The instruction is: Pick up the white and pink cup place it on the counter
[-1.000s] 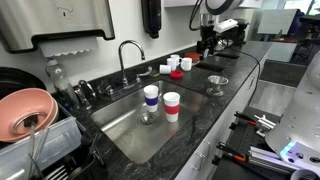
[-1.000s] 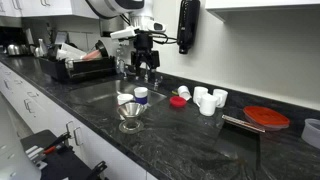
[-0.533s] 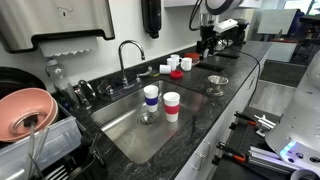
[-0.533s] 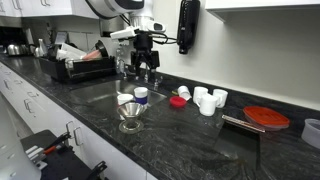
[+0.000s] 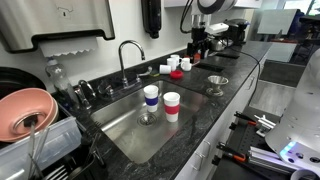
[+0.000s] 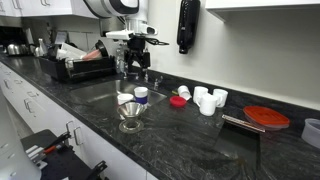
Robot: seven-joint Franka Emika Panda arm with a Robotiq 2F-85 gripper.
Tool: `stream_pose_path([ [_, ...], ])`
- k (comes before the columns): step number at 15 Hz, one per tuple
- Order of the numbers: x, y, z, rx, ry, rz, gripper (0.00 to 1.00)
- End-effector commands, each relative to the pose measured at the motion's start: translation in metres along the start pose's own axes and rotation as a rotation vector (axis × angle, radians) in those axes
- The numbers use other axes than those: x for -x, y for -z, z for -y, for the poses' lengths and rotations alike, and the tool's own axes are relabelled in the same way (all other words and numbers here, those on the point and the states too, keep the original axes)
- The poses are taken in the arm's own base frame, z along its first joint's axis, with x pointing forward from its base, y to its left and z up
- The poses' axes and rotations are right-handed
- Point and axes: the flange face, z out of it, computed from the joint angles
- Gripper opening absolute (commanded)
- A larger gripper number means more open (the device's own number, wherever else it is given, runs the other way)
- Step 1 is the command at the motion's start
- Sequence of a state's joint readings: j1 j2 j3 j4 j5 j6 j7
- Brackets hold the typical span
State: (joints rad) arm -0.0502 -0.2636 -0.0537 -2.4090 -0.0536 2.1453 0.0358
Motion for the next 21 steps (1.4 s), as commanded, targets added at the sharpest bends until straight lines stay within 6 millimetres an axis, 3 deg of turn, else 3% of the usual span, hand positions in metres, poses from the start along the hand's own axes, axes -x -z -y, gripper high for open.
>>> stream_pose_path([
  [1,-0.016,-0.012,0.028,-0.088,0.049,0.035,1.00],
  [4,-0.021,-0.034,0.050,-0.147,0.113,0.082,1.00],
  [5,-0.012,-0.029,0.048,-0.109,0.079,0.069,1.00],
  [7,-0.016,-0.039,0.052,-0.123,0.098,0.089,1.00],
  [13,-0.020,-0.039,0.052,-0.115,0.093,0.075,1.00],
  [21,-0.035,-0.096,0.082,-0.052,0.149,0.102,1.00],
])
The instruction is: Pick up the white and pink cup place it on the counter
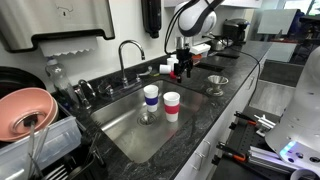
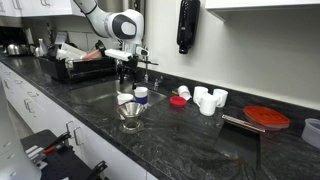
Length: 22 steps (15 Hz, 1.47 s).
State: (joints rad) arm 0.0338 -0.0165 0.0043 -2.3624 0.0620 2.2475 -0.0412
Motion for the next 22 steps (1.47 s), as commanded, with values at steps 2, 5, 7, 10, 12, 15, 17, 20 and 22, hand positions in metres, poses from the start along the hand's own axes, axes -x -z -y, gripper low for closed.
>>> stream_pose_path([
  [2,-0.010,-0.024,0.006,0.028,-0.001,0.026,1.00],
  [5,-0.011,-0.038,0.007,0.017,-0.001,0.054,1.00],
  [7,-0.012,-0.046,0.009,0.014,0.003,0.073,1.00],
  [10,-0.016,-0.057,0.014,0.006,0.003,0.098,1.00],
  [12,-0.023,-0.062,0.021,-0.001,-0.003,0.101,1.00],
  [15,-0.033,-0.068,0.026,0.015,-0.007,0.097,1.00],
  [17,-0.038,-0.073,0.024,0.025,-0.020,0.092,1.00],
  [20,-0.048,-0.078,0.019,0.043,-0.048,0.070,1.00],
  [22,-0.053,-0.082,0.017,0.052,-0.057,0.056,1.00],
])
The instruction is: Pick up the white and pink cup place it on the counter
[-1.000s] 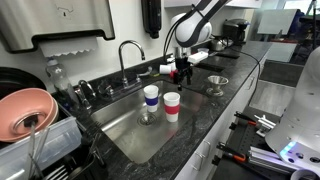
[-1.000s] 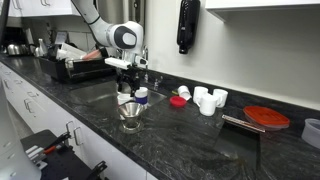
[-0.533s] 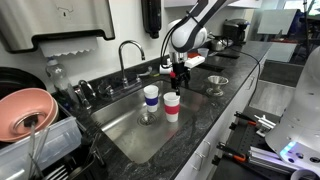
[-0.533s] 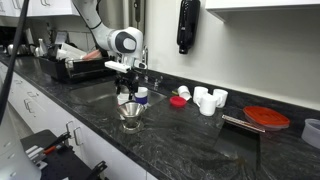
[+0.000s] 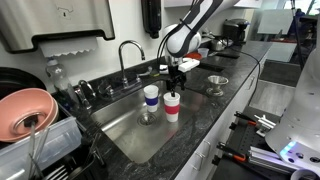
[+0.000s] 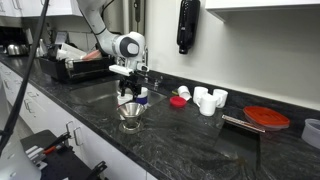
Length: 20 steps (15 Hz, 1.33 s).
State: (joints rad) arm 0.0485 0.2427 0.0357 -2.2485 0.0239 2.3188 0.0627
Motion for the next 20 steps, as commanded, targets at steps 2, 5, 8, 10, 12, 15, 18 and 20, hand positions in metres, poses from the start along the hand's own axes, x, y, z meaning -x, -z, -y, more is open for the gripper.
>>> stream_pose_path([
  [2,-0.012,-0.008,-0.005,0.031,-0.020,-0.010,1.00],
  [5,-0.011,-0.018,-0.009,0.022,-0.032,0.013,0.74],
  [8,-0.011,-0.023,-0.013,0.020,-0.043,0.028,0.52],
  [10,-0.011,-0.024,-0.015,0.018,-0.047,0.030,0.38],
  [12,-0.010,-0.023,-0.016,0.016,-0.050,0.031,0.24],
  [15,-0.009,-0.022,-0.014,0.009,-0.048,0.031,0.04],
  [18,-0.010,-0.012,-0.010,-0.015,-0.052,0.013,0.01],
  [20,-0.012,-0.001,-0.007,-0.041,-0.055,-0.007,0.02],
])
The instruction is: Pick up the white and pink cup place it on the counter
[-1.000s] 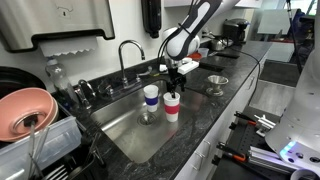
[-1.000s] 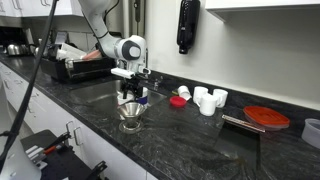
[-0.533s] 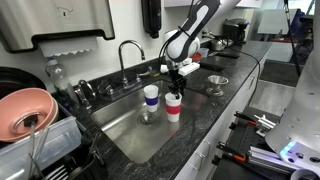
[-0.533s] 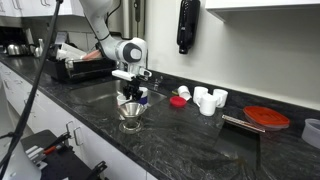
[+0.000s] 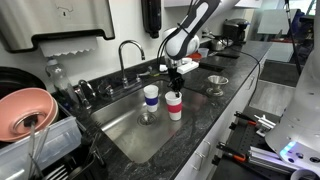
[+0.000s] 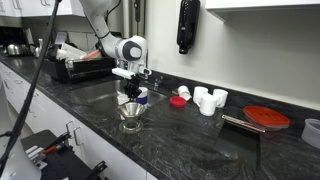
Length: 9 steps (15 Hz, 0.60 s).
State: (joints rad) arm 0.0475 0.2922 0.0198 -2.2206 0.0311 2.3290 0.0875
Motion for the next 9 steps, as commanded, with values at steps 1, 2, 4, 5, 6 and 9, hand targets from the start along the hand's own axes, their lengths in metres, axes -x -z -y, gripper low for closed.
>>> stream_pose_path([
  [1,-0.003,0.020,0.002,-0.060,-0.018,-0.028,0.02],
  [2,-0.005,0.028,0.002,-0.083,-0.030,-0.040,0.02],
  [4,-0.007,0.052,0.000,-0.153,-0.061,-0.070,0.02],
  [5,-0.008,0.066,-0.005,-0.172,-0.074,-0.099,0.02],
  [6,-0.008,0.080,-0.010,-0.194,-0.088,-0.125,0.02],
  [9,-0.007,0.126,-0.041,-0.216,-0.155,-0.219,0.02],
])
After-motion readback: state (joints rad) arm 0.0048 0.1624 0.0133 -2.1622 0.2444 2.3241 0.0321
